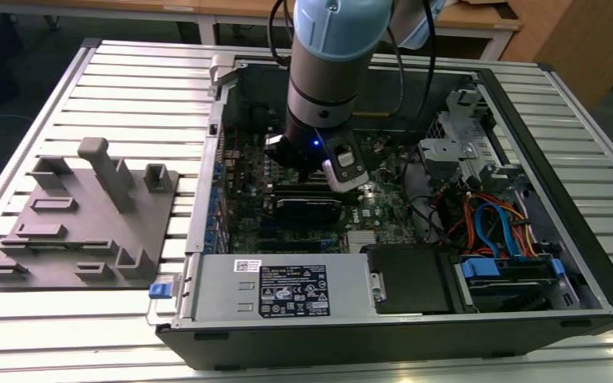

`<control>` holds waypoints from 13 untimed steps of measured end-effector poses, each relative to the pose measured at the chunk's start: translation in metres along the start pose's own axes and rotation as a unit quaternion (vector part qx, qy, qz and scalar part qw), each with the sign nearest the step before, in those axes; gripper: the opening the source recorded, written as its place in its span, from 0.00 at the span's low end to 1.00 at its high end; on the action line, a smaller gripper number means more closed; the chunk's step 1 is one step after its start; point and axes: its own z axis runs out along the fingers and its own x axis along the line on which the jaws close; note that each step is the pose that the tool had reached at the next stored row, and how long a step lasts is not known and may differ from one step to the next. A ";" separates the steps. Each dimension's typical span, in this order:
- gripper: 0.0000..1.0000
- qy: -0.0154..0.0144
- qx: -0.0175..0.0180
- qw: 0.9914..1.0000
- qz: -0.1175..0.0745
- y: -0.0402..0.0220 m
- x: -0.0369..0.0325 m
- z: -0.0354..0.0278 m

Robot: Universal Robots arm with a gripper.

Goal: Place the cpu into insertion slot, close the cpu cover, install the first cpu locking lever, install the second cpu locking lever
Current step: 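Install the second cpu locking lever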

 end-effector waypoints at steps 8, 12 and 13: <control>0.10 0.000 0.000 1.000 0.000 0.0000 0.0001 0.0000; 0.10 0.000 -0.005 1.000 0.000 -0.0005 0.0002 0.0000; 0.10 0.001 -0.010 1.000 0.000 -0.0013 0.0001 -0.0002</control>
